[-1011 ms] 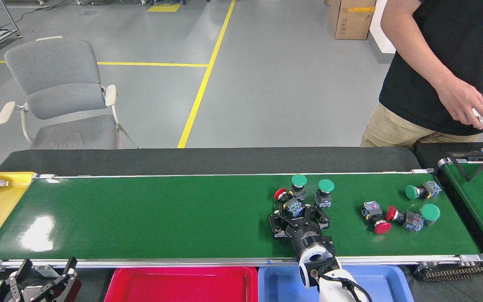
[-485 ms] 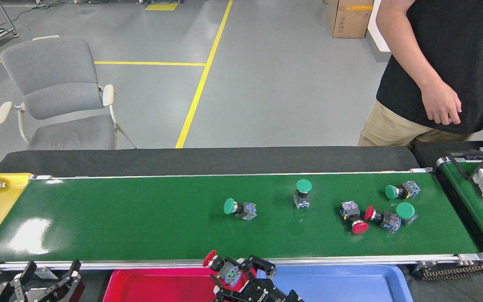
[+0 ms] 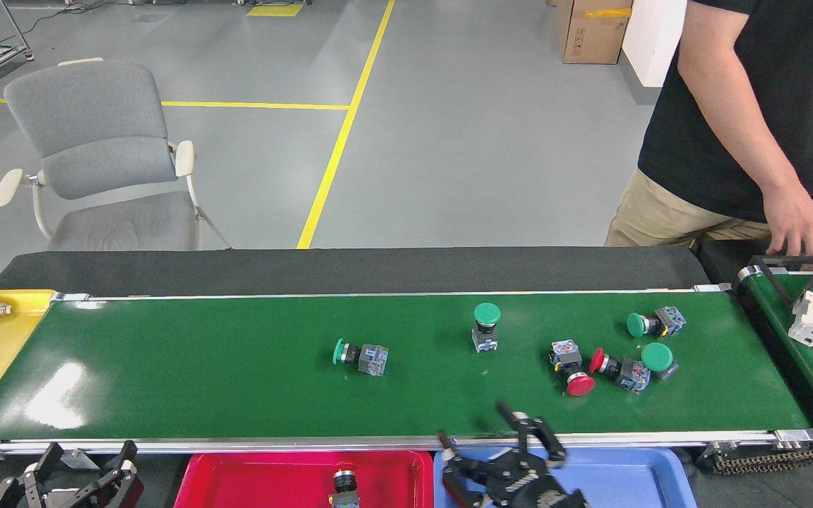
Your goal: Pick switch part from conveyor to tray
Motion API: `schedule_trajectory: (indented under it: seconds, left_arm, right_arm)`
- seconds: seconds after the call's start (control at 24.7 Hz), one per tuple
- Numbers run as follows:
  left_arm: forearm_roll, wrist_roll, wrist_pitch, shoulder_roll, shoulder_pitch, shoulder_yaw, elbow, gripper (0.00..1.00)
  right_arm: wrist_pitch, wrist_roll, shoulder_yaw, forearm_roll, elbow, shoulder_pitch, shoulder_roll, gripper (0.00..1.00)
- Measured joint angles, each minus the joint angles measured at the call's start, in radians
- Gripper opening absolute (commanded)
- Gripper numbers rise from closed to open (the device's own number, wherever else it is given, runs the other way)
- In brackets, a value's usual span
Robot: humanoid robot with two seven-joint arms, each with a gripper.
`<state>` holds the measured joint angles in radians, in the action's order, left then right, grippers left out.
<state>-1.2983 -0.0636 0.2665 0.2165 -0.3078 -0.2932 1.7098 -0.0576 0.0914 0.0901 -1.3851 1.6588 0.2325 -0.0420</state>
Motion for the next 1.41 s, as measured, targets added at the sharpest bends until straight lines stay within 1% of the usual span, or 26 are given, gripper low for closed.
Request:
schedule_trajectory:
  seconds: [0.08, 0.16, 0.2, 0.28, 0.36, 0.49, 0.57, 0.69, 0.73, 0.77, 0.81, 0.85, 0.93, 0.97, 1.05, 1.09, 1.25, 1.33, 1.41]
  left_arm:
    - [-0.007, -0.005, -0.001, 0.0, 0.026, 0.072, 0.0, 1.0]
    - [-0.038, -0.026, -0.011, -0.003, 0.086, 0.148, 0.001, 1.0]
    - [-0.065, -0.04, -0.025, -0.014, 0.12, 0.186, 0.001, 1.0]
    - [-0.127, -0.071, -0.059, -0.064, 0.199, 0.258, -0.005, 1.0]
    - [-0.178, -0.094, -0.077, -0.107, 0.254, 0.301, -0.024, 1.0]
    - [-0.243, -0.129, -0.09, -0.186, 0.324, 0.319, -0.107, 1.0]
    - [-0.259, -0.136, -0.091, -0.206, 0.374, 0.32, -0.175, 1.0]
    - [-0.262, -0.141, -0.093, -0.205, 0.416, 0.32, -0.24, 1.0]
    - [-0.262, -0.141, -0.095, -0.205, 0.428, 0.32, -0.255, 1.0]
    - [-0.262, -0.141, -0.096, -0.205, 0.438, 0.319, -0.269, 1.0]
    - [-0.262, -0.141, -0.097, -0.205, 0.444, 0.317, -0.282, 1.0]
    - [-0.262, -0.141, -0.098, -0.205, 0.448, 0.316, -0.296, 1.0]
    - [-0.262, -0.142, -0.094, -0.205, 0.454, 0.314, -0.319, 1.0]
    - [-0.262, -0.142, -0.093, -0.205, 0.458, 0.314, -0.328, 1.0]
    - [-0.262, -0.142, -0.092, -0.205, 0.468, 0.313, -0.344, 1.0]
    - [-0.262, -0.142, -0.092, -0.205, 0.475, 0.313, -0.351, 1.0]
    - [-0.262, -0.143, -0.088, -0.205, 0.501, 0.309, -0.383, 1.0]
    - [-0.262, -0.144, -0.092, -0.205, 0.51, 0.307, -0.403, 1.0]
    - [-0.26, -0.145, -0.095, -0.205, 0.515, 0.306, -0.416, 1.0]
  right_arm:
    - [0.018, 0.025, -0.046, 0.002, 0.0, 0.013, 0.0, 1.0]
    - [0.04, 0.033, -0.052, 0.001, 0.001, 0.011, -0.004, 1.0]
    - [0.051, 0.034, -0.051, 0.0, 0.001, 0.007, -0.008, 1.0]
    - [0.079, 0.003, -0.022, -0.012, -0.002, -0.021, -0.017, 1.0]
    - [0.12, -0.031, 0.029, -0.033, -0.018, -0.071, -0.021, 1.0]
    - [0.209, -0.074, 0.13, -0.046, -0.083, -0.167, -0.022, 1.0]
    - [0.268, -0.107, 0.191, -0.048, -0.145, -0.23, -0.025, 1.0]
    - [0.347, -0.134, 0.238, -0.048, -0.223, -0.306, -0.035, 0.98]
    - [0.363, -0.138, 0.247, -0.048, -0.248, -0.327, -0.044, 0.94]
    - [0.372, -0.141, 0.252, -0.048, -0.27, -0.342, -0.055, 0.75]
    - [0.377, -0.147, 0.256, -0.048, -0.288, -0.352, -0.064, 0.49]
    - [0.379, -0.153, 0.263, -0.048, -0.301, -0.359, -0.067, 0.32]
    - [0.38, -0.159, 0.282, -0.048, -0.319, -0.38, -0.067, 0.15]
    - [0.38, -0.162, 0.289, -0.047, -0.325, -0.391, -0.066, 0.09]
    - [0.384, -0.175, 0.299, -0.045, -0.334, -0.403, -0.065, 0.03]
    - [0.376, -0.183, 0.306, -0.045, -0.336, -0.403, -0.064, 0.02]
    - [0.306, -0.19, 0.321, -0.045, -0.332, -0.402, -0.053, 0.02]
    - [0.251, -0.191, 0.33, -0.045, -0.307, -0.395, -0.051, 0.02]
    - [0.154, -0.191, 0.345, -0.045, -0.242, -0.36, -0.05, 0.02]
